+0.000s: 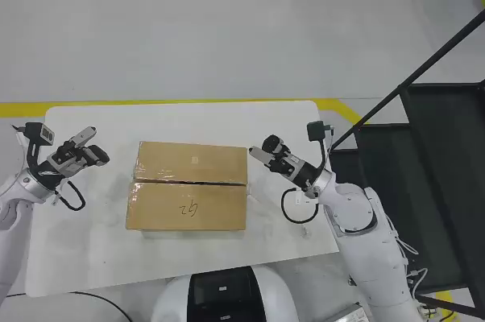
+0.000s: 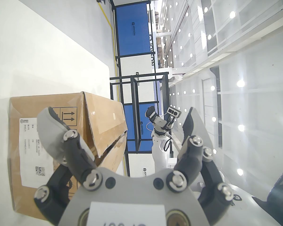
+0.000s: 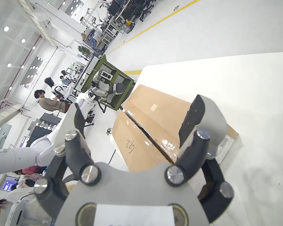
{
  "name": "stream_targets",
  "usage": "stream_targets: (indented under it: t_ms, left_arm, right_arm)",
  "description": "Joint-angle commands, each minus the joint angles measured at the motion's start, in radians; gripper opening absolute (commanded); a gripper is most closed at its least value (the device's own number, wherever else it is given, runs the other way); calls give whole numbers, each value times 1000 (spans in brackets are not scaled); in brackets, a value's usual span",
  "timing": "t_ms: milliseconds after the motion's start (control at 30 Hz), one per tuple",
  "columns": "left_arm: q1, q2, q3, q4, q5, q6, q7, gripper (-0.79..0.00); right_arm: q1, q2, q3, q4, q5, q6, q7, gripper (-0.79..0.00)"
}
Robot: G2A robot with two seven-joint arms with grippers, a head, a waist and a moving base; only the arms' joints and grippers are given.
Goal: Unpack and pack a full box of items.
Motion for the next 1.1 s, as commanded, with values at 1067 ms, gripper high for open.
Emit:
stream_targets:
  t_ms: [1067]
  left_arm:
    - [-191,-13,167,217,-18,-284,-357,0]
  right_arm:
    - [61,61,-52,239,359,70,501,0]
